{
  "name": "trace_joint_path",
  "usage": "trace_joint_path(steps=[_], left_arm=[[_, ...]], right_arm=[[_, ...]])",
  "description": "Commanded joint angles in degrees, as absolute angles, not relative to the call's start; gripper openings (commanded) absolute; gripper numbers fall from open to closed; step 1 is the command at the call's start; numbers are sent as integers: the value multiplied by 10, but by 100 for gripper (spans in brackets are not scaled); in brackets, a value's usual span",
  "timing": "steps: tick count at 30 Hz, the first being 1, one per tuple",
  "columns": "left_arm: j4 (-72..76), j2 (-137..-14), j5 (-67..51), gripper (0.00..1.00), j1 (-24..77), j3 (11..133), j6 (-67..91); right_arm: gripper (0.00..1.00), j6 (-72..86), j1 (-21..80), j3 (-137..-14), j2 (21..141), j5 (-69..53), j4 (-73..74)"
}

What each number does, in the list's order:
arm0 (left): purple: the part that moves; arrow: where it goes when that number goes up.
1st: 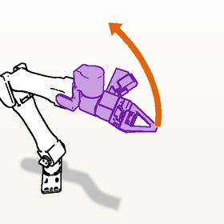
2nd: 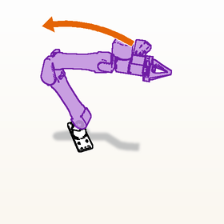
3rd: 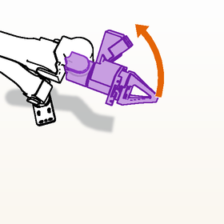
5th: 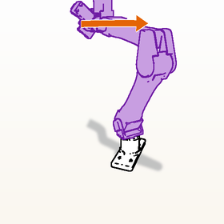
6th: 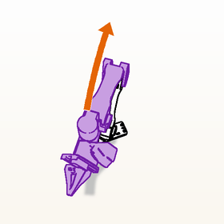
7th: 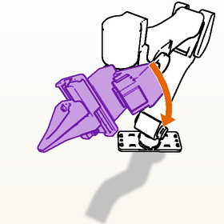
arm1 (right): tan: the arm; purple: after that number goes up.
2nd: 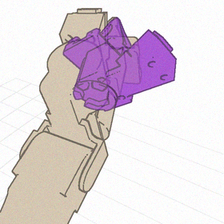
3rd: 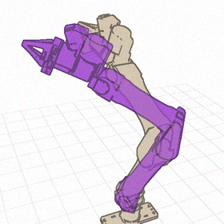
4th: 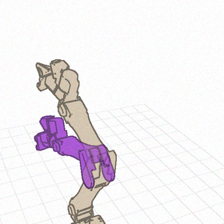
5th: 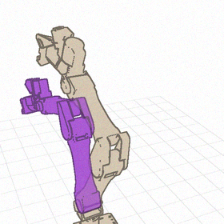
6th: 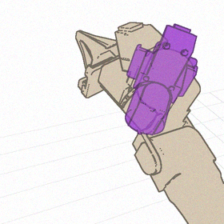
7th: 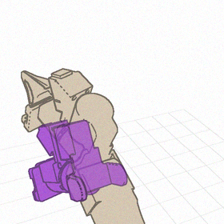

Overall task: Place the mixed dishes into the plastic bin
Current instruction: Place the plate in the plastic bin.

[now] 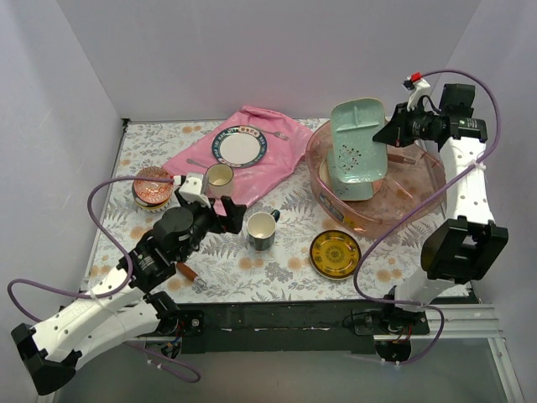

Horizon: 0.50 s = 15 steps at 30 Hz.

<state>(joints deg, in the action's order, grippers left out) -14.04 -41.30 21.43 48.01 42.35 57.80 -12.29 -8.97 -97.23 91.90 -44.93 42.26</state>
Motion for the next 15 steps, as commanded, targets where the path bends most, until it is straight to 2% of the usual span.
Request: trace_joint_path(steps=[1,15], left_arm=[[-142,-353,253,98,476,356,549],[-139,-323,278,98,476,336,541]], right_arm=[[1,-170,-94,-1031,954,-441,438],[1,-177,-94,-1080,1096,-413,468]])
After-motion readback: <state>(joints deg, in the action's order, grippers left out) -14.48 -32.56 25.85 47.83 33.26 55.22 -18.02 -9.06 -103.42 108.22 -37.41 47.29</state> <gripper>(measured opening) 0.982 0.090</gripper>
